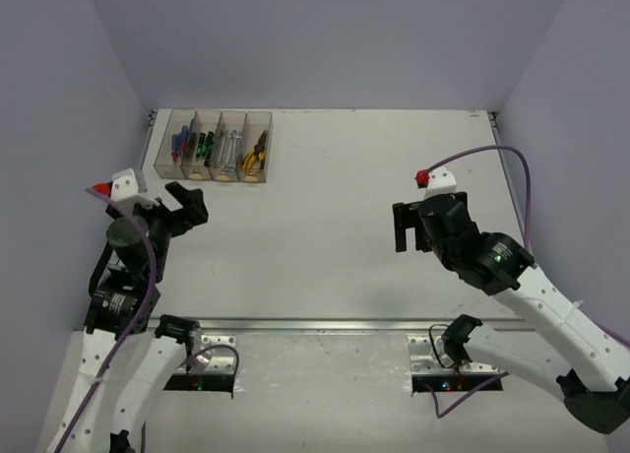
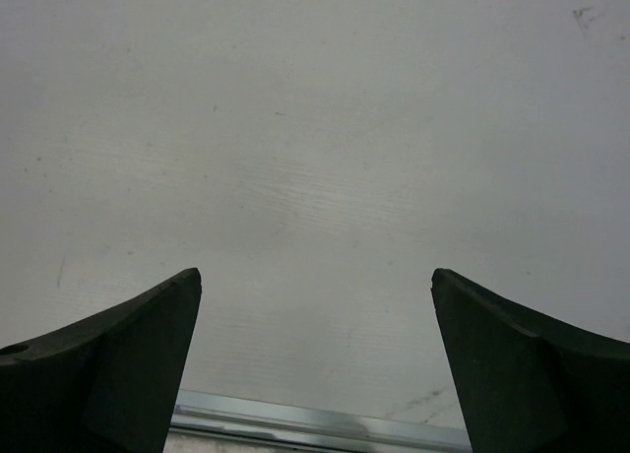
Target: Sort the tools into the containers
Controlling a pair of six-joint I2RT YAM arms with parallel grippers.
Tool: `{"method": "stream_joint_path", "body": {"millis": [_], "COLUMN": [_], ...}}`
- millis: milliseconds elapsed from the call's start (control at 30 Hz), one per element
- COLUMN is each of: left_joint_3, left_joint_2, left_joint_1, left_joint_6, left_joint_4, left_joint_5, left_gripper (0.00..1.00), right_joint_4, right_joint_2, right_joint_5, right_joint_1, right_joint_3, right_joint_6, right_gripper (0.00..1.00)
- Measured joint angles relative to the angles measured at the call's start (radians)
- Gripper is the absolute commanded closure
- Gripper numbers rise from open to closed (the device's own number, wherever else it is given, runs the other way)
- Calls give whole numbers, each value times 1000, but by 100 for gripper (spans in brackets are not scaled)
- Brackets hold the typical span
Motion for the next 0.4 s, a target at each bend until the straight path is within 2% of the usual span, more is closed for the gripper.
{"method": "stream_joint_path", "body": {"millis": [167,400], "left_joint_3": [-73,-106], "left_joint_2": [-128,-97], "left_joint_1": [0,0], "left_joint_6": [11,15], "left_joint_4": [18,16], "left_joint_5": [11,23], "left_gripper": [0,0], "right_joint_4": [-21,-28], "right_joint_2": [-29,-61], "right_joint_5": [42,52], "right_joint_1": [0,0], "right_joint_3": [-7,-24], "right_joint_6": [0,1], "right_gripper": [1,1]}}
